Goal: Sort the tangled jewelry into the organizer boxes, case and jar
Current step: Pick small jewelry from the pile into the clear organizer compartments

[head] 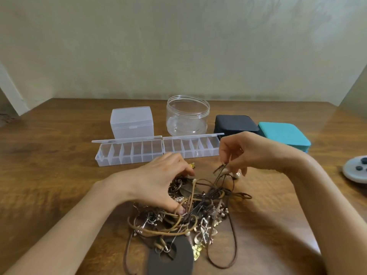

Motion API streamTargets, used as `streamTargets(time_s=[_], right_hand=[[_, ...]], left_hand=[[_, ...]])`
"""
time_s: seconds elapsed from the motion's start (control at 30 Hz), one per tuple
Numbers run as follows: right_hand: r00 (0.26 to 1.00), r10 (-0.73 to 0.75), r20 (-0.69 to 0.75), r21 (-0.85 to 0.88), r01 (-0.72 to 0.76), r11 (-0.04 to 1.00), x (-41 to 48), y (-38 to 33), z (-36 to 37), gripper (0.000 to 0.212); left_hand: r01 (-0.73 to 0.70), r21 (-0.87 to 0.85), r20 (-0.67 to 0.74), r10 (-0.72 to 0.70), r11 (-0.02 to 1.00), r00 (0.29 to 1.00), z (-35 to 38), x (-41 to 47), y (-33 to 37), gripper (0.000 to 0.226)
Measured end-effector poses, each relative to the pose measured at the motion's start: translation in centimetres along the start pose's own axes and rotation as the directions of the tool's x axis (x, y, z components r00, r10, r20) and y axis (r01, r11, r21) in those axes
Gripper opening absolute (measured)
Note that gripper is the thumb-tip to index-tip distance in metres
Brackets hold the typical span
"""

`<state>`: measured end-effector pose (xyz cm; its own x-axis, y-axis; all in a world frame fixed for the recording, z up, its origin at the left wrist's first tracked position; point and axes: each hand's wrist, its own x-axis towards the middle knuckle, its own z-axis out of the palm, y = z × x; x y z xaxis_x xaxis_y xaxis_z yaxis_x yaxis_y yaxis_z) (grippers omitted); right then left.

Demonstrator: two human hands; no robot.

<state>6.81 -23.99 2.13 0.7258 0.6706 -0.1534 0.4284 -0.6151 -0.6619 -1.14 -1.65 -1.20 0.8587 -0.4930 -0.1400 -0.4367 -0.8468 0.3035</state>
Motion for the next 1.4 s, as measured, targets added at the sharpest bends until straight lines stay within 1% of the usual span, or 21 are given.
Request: streamTargets(time_s=[0.17, 0.23, 0.3, 0.4, 0.5, 0.57, 0.67, 0.73, 0.8, 0.83, 0.9, 0.97, 1.03, 1.1, 1.17, 1.2, 1.23, 1.3, 1.4], right_hand=[[0.999, -0.010, -0.040, 0.052, 0.012, 0.999, -0.1, 0.1, -0.3, 0.017], [0.998, -0.014, -0.063, 0.090, 0.020, 0.996, 0.1, 0.1, 0.0, 0.021], [0.997, -0.022, -0.077, 0.090, 0.029, 0.995, 0.5, 0.1, 0.3, 0.023], [0.989, -0.047, -0.143, 0.082, 0.059, 0.995, 0.9, 0.1, 0.7, 0.022], [0.976, -0.065, -0.209, 0.081, 0.083, 0.993, 0.9, 0.1, 0.7, 0.018], [0.978, -0.064, -0.201, 0.061, 0.077, 0.995, 0.9, 0.2, 0.7, 0.019], [0.993, -0.063, -0.105, -0.045, 0.058, 0.997, 0.9, 0.1, 0.9, 0.023], [0.996, -0.067, -0.050, -0.131, 0.060, 0.990, 0.9, 0.1, 1.1, 0.024], [0.997, -0.070, -0.038, -0.158, 0.063, 0.985, 0.9, 0.0, 1.1, 0.021], [0.996, -0.079, -0.033, -0.145, 0.073, 0.987, 0.7, -0.1, 1.0, 0.019], [0.995, -0.102, 0.011, -0.067, 0.102, 0.992, 0.2, -0.6, 0.8, 0.013], [0.985, -0.137, 0.110, 0.033, 0.134, 0.990, -0.5, -1.3, 0.5, 0.009], [0.954, -0.182, 0.237, 0.083, 0.167, 0.983, -1.4, -2.4, 0.6, 0.007], [0.891, -0.201, 0.408, 0.059, 0.194, 0.979, -2.2, -3.4, 1.4, 0.010], [0.830, -0.148, 0.538, -0.044, 0.203, 0.978, -2.8, -4.1, 2.8, 0.017], [0.822, -0.128, 0.554, -0.092, 0.213, 0.973, -3.0, -4.3, 3.7, 0.021], [0.830, -0.128, 0.543, -0.128, 0.233, 0.964, -3.1, -4.4, 4.4, 0.025], [0.857, -0.168, 0.487, -0.204, 0.298, 0.932, -3.4, -4.4, 5.7, 0.029], [0.892, -0.238, 0.385, -0.280, 0.359, 0.890, -3.9, -4.5, 6.9, 0.028]], left_hand=[[0.023, -0.005, -0.007, -0.023, 1.000, 1.000, -0.2, -0.1, -0.2, 0.066], [0.024, -0.028, -0.008, -0.024, 0.999, 1.000, -0.2, -0.2, -0.4, 0.055], [0.014, -0.045, -0.026, -0.015, 0.999, 1.000, -0.3, -0.3, -0.6, 0.041], [-0.002, -0.032, -0.087, 0.000, 0.999, 0.996, -0.3, -0.2, -1.0, 0.024], [-0.009, -0.026, -0.204, 0.004, 1.000, 0.979, -0.6, 0.0, -1.2, 0.017], [0.010, -0.066, -0.285, -0.028, 0.998, 0.958, -1.0, -0.2, -1.5, 0.016], [0.005, -0.209, -0.408, -0.092, 0.978, 0.908, -1.9, -0.7, -1.6, 0.014], [-0.014, -0.296, -0.452, -0.127, 0.955, 0.883, -2.3, -1.0, -1.4, 0.013], [-0.044, -0.360, -0.460, -0.136, 0.932, 0.877, -2.6, -1.2, -1.2, 0.011], [-0.058, -0.389, -0.453, -0.136, 0.919, 0.881, -2.7, -1.3, -1.0, 0.010], [-0.073, -0.434, -0.420, -0.130, 0.898, 0.898, -2.9, -1.5, -0.8, 0.010], [-0.066, -0.434, -0.380, -0.116, 0.898, 0.918, -3.1, -1.6, -0.7, 0.010], [-0.054, -0.441, -0.351, -0.116, 0.896, 0.929, -3.1, -1.6, -0.7, 0.010], [-0.051, -0.467, -0.312, -0.111, 0.883, 0.944, -2.9, -1.7, -0.6, 0.012], [-0.029, -0.472, -0.226, -0.089, 0.881, 0.970, -2.7, -1.8, -0.5, 0.013], [-0.013, -0.459, -0.169, -0.073, 0.889, 0.983, -2.7, -1.8, -0.5, 0.014], [0.003, -0.440, -0.110, -0.057, 0.898, 0.992, -2.7, -1.8, -0.5, 0.015], [0.032, -0.410, 0.000, -0.034, 0.912, 0.999, -2.7, -2.0, -0.4, 0.015], [0.061, -0.384, 0.085, -0.030, 0.921, 0.996, -2.9, -2.2, -0.4, 0.021]])
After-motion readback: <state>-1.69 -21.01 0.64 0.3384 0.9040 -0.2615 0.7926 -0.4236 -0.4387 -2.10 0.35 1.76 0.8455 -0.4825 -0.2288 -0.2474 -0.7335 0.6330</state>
